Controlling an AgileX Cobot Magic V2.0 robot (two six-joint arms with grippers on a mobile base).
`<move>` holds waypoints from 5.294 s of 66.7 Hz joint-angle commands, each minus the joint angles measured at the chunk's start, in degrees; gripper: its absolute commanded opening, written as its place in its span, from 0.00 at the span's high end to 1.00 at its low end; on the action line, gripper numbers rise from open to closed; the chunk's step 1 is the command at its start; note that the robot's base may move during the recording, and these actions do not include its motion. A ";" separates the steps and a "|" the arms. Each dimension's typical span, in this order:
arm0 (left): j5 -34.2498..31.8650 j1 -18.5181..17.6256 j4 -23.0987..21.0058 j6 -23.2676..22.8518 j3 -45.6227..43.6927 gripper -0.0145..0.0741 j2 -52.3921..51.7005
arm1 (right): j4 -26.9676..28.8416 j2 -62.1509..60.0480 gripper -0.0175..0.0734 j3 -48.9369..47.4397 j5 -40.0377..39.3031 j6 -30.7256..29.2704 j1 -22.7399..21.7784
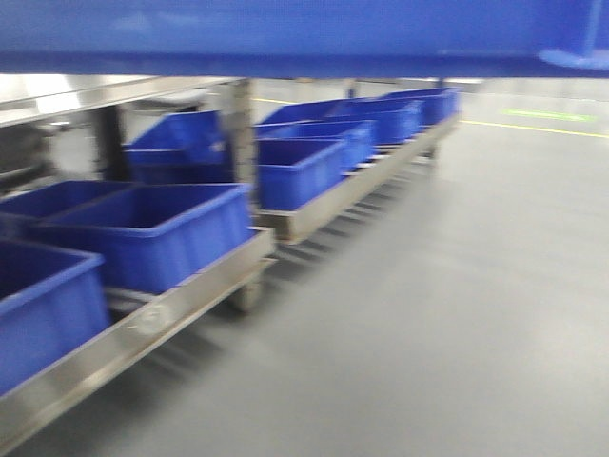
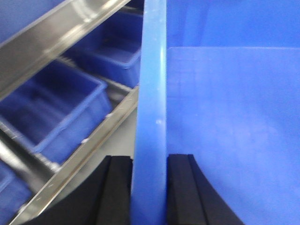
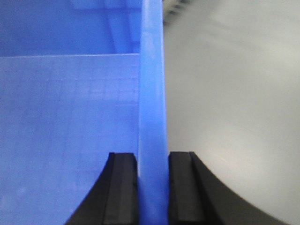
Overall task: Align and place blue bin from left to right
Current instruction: 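Back the base away from the shelf holding the bin, then drive the base across the floor carrying the bin in both grippers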
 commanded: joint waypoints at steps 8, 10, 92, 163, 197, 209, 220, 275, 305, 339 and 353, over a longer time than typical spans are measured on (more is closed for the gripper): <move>-5.31 -1.01 1.98 -0.89 -0.66 0.96 0.06 | 1.46 -0.10 0.99 -0.59 -12.06 -0.12 1.15; -5.31 -1.01 1.98 -0.89 -0.66 0.96 0.06 | 1.46 -0.10 0.99 -0.59 -12.06 -0.12 1.15; -5.31 -1.01 2.06 -0.89 -0.66 0.96 0.06 | 1.46 -0.10 0.99 -0.59 -15.95 -0.12 1.15; -5.31 -1.01 2.06 -0.89 -0.66 0.96 0.06 | 1.46 -0.10 0.99 -0.59 -16.78 -0.12 1.15; -5.31 -1.01 2.29 -0.89 -0.66 0.96 0.17 | 1.34 -0.10 0.99 -0.59 -16.77 -0.12 1.15; -5.31 -1.01 2.42 -0.89 -0.66 0.96 0.17 | 1.34 -0.10 0.99 -0.59 -16.77 -0.12 1.15; -5.31 -1.01 2.52 -0.89 -0.66 0.96 0.17 | 1.34 -0.10 0.99 -0.59 -16.77 -0.12 1.15; -5.31 -1.01 3.27 -0.89 -0.66 0.96 0.17 | 1.34 -0.10 0.99 -0.59 -16.77 -0.12 1.15; -5.31 -1.01 3.27 -0.89 -0.66 0.96 0.17 | 1.34 -0.10 0.99 -0.59 -17.24 -0.12 1.15; -5.31 -1.01 3.27 -0.89 -0.66 0.96 0.17 | 1.34 -0.10 0.99 -0.59 -17.24 -0.12 1.15; -5.31 -1.01 3.27 -0.89 -0.66 0.96 0.17 | 1.34 -0.10 0.99 -0.59 -17.24 -0.12 1.15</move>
